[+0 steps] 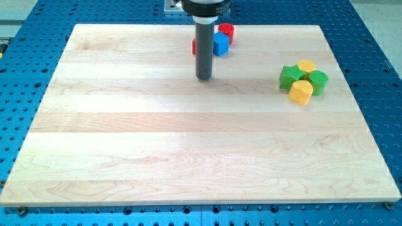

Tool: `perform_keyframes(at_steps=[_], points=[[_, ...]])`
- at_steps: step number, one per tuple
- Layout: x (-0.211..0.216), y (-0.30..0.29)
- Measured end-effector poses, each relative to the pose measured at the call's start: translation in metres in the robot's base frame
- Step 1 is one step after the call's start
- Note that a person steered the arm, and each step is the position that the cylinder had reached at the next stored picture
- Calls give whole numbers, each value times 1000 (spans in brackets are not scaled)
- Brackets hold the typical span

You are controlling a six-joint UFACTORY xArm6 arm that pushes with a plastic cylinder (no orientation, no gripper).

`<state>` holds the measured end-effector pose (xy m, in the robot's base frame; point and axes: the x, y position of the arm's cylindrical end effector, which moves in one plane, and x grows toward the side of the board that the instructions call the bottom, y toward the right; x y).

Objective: Place your arm at the right of the red circle

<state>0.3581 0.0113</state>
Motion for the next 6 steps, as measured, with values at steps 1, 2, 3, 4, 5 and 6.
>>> perform_keyframes(at_steps=[1, 2, 3, 4, 5, 6], points=[[-13, -1], [-14, 4], [-13, 85], [-52, 146], [-99, 157], [-140, 157]])
